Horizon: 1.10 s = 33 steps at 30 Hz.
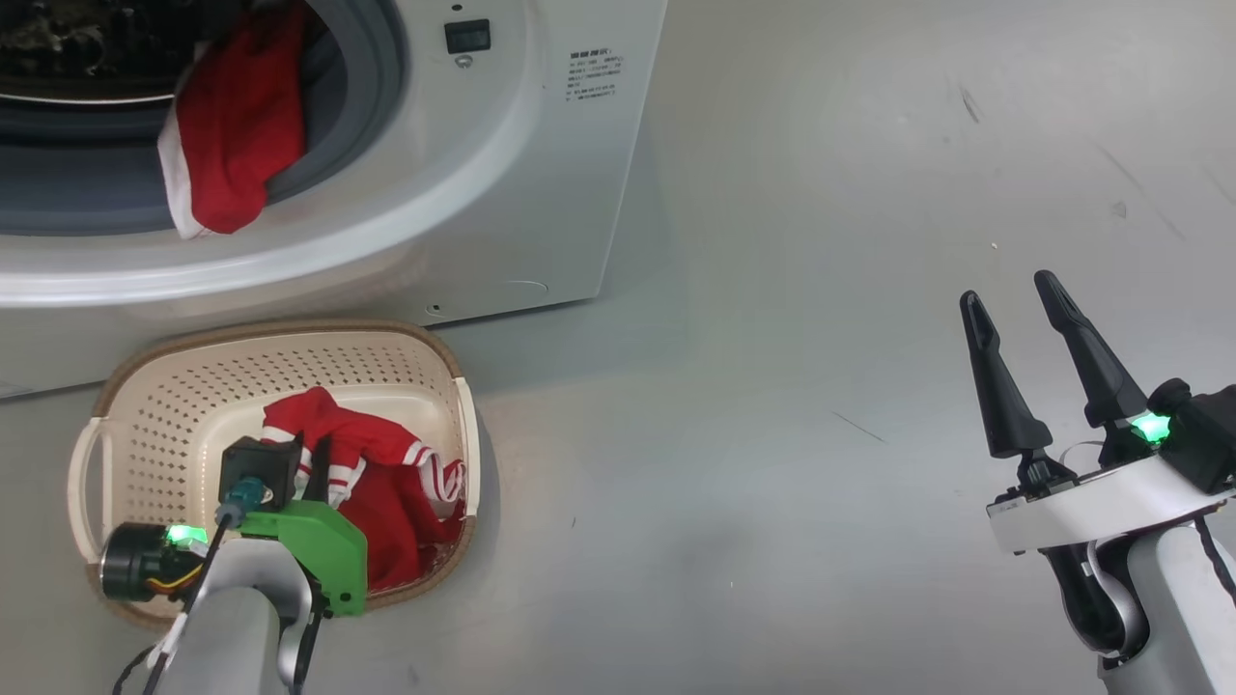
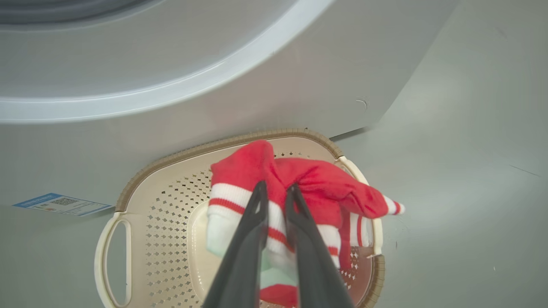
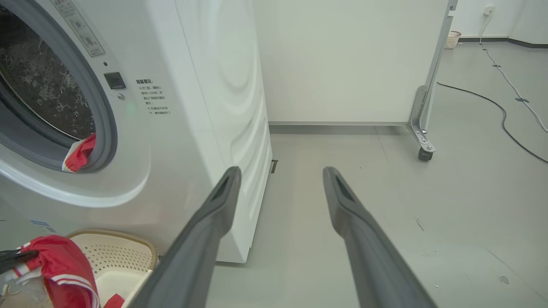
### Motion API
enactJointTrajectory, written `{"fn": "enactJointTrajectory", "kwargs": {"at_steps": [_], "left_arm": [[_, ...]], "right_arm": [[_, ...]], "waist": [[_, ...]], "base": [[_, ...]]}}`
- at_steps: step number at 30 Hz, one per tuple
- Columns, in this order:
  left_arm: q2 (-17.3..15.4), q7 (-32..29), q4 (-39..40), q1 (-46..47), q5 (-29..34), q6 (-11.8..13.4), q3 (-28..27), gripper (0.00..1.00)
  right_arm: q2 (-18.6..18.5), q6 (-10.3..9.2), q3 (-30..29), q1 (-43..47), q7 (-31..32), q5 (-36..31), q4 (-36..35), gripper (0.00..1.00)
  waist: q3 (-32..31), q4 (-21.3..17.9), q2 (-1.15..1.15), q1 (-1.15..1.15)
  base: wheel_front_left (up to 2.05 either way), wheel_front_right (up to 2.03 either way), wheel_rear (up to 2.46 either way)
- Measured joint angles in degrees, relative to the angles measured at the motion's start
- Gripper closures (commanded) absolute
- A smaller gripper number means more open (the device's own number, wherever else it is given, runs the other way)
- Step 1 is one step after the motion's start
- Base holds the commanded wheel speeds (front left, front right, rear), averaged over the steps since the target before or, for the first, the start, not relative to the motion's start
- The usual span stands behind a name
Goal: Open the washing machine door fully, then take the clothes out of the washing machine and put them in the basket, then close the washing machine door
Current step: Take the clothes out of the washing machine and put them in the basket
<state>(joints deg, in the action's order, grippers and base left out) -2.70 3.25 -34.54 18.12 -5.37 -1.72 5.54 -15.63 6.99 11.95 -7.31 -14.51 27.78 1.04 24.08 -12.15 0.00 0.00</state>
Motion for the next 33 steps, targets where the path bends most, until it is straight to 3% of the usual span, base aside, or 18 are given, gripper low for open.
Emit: {"fn": "enactJointTrajectory", "kwargs": {"at_steps": [15, 30, 31, 32, 33], "left_arm": [[-1.9, -1.3, -6.2, 5.4, -0.5, 4.0, -4.5, 1.00], [-1.7, 0.3, -12.2, 7.4, -2.5, 5.0, -6.3, 1.00], [-1.7, 0.5, -12.5, 7.7, -2.6, 5.0, -6.4, 0.84], [-1.6, 0.8, -12.8, 7.9, -2.7, 5.0, -6.4, 0.25], [-1.6, 1.2, -13.1, 8.1, -2.7, 5.1, -6.4, 0.00]], "right_arm": [[-0.2, 0.00, -1.5, -3.5, 0.0, 1.4, -0.7, 0.00], [-0.6, 0.00, -2.4, -5.3, 0.0, 1.5, -0.4, 0.00], [-0.6, 0.00, -2.4, -5.3, 0.0, 1.5, -0.4, 0.00], [-0.6, 0.00, -2.3, -5.3, 0.0, 1.5, -0.3, 0.00], [-0.6, 0.00, -2.3, -5.4, 0.0, 1.5, -0.3, 0.00]], "waist": [[7.8, -3.5, 0.00, 0.00], [10.3, -3.8, 0.00, 0.00], [10.3, -3.7, 0.00, 0.00], [10.2, -3.6, 0.00, 0.00], [10.2, -3.6, 0.00, 0.00]], "base": [[0.00, 0.00, 0.00], [0.00, 0.00, 0.00], [0.00, 0.00, 0.00], [0.00, 0.00, 0.00], [0.00, 0.00, 0.00]]}}
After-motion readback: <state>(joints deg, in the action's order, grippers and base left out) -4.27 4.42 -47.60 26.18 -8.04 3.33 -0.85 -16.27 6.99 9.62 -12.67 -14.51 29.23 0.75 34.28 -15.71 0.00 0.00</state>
